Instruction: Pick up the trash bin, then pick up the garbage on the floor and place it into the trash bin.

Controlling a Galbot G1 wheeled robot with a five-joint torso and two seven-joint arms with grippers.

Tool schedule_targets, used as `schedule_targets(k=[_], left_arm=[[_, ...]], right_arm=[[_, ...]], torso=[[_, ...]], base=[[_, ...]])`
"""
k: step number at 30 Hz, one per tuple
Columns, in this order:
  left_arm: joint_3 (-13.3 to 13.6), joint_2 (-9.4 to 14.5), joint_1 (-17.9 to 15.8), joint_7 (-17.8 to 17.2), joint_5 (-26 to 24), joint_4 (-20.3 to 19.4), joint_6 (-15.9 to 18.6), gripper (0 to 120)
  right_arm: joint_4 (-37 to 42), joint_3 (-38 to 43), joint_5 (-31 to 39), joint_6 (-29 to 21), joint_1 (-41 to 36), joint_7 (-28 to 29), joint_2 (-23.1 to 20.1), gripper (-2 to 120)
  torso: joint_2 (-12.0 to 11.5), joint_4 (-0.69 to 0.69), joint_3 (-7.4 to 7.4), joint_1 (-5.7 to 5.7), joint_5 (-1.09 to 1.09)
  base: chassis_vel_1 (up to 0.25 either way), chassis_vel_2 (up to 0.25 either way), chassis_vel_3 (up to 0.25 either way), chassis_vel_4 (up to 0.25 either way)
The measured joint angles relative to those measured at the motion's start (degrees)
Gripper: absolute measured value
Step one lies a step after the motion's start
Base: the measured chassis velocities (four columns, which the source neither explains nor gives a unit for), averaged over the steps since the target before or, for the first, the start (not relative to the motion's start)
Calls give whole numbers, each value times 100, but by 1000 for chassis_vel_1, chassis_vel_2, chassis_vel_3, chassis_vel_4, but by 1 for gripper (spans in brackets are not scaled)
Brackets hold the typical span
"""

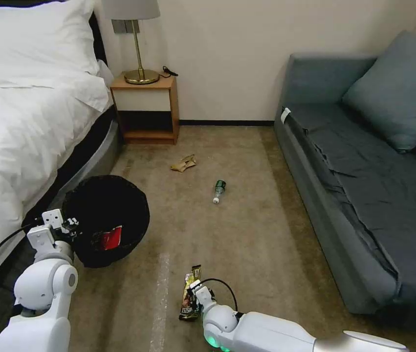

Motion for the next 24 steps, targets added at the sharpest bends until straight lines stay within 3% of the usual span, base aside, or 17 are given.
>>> schedule_targets(k=[8,11,15,20,24], left_arm=[[-4,8,-15,6,1,13,0,3],[-16,45,-19,5,-14,14,1,3],[-13,47,-54,8,-34,45,1,3],[63,31,-58,6,-44,85,1,3],[177,-54,-51,6,-47,111,2,3]], right_arm=[[797,237,82,-9,192,79,-485,0],[1320,597,120,-35,434,132,-1050,0],[2019,1060,193,-40,717,222,-1494,0],[3030,1455,578,-111,1069,426,-1580,0],[3668,1495,956,-195,1454,752,-1157,0]], torso=[[0,1,0,0,1],[0,1,0,0,0],[0,-3,0,0,0],[0,-1,0,0,1],[0,0,0,0,-1]], base=[[0,0,0,0],[0,0,0,0],[0,0,0,0],[0,0,0,0],[0,0,0,0]])
